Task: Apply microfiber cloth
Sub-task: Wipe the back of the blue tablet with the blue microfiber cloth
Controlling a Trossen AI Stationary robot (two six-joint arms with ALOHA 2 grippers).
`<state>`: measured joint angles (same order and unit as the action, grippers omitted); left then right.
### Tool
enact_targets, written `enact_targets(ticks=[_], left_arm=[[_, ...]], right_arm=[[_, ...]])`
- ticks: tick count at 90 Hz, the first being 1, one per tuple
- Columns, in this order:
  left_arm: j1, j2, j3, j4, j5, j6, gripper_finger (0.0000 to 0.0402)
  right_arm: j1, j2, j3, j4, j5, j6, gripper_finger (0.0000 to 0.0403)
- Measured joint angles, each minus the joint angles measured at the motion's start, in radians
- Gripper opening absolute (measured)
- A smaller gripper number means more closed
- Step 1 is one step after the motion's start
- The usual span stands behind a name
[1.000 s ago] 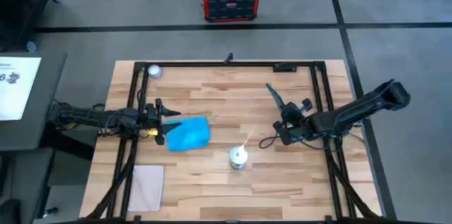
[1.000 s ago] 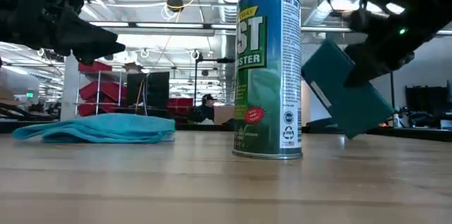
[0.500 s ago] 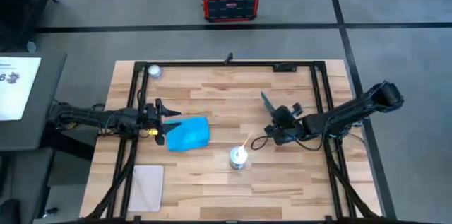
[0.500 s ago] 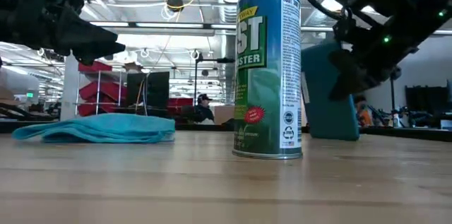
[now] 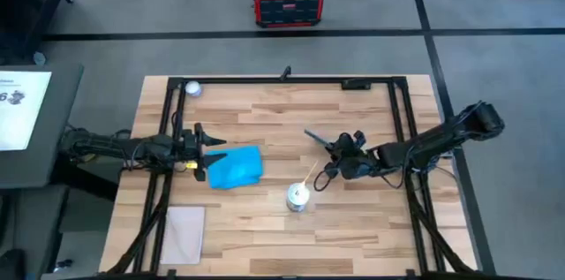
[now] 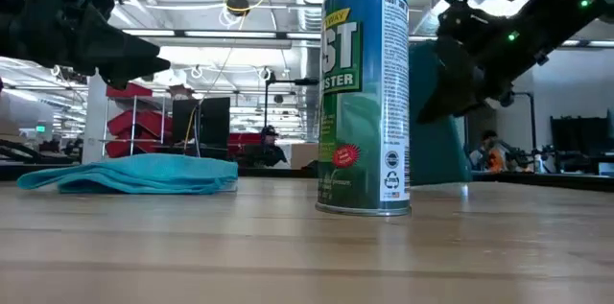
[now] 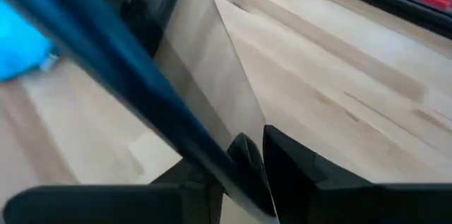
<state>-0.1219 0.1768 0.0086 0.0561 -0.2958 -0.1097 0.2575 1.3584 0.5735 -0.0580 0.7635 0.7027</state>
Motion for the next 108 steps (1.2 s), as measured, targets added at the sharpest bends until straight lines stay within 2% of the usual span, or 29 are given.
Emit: enact_targets(ticks=[21,36,43,52,71,88,98,108], left_arm=[[0.0,0.0,0.0,0.0,0.0,0.0,0.0187],[0.0,0.0,0.0,0.001,0.0,0.0,0.0187],[0.0,0.0,0.0,0.0,0.0,0.0,0.0187],[0.0,0.0,0.0,0.001,0.0,0.0,0.0187],[0.0,0.0,0.0,0.001,0.0,-0.004,0.0187],[0.0,0.0,0.0,0.001,0.0,-0.007,0.0187],[0.0,0.0,0.0,0.001,0.0,-0.007,0.0187],[0.0,0.0,0.0,0.001,0.0,-0.007,0.0187]], right_arm=[[-0.007,0.097,0.005,0.053,0.006,-0.004,0.0075],[-0.02,0.135,0.007,0.056,0.048,-0.049,0.0018],[-0.02,0.134,0.007,0.059,0.048,-0.051,0.0015],[-0.015,0.116,0.008,0.057,0.035,-0.081,0.004],[-0.016,0.118,0.054,0.012,0.004,-0.176,0.0131],[-0.02,0.116,0.098,-0.034,-0.026,-0.186,0.0203],[-0.02,0.116,0.111,-0.029,-0.045,-0.186,0.0226],[-0.02,0.116,0.12,-0.029,-0.067,-0.185,0.0231]])
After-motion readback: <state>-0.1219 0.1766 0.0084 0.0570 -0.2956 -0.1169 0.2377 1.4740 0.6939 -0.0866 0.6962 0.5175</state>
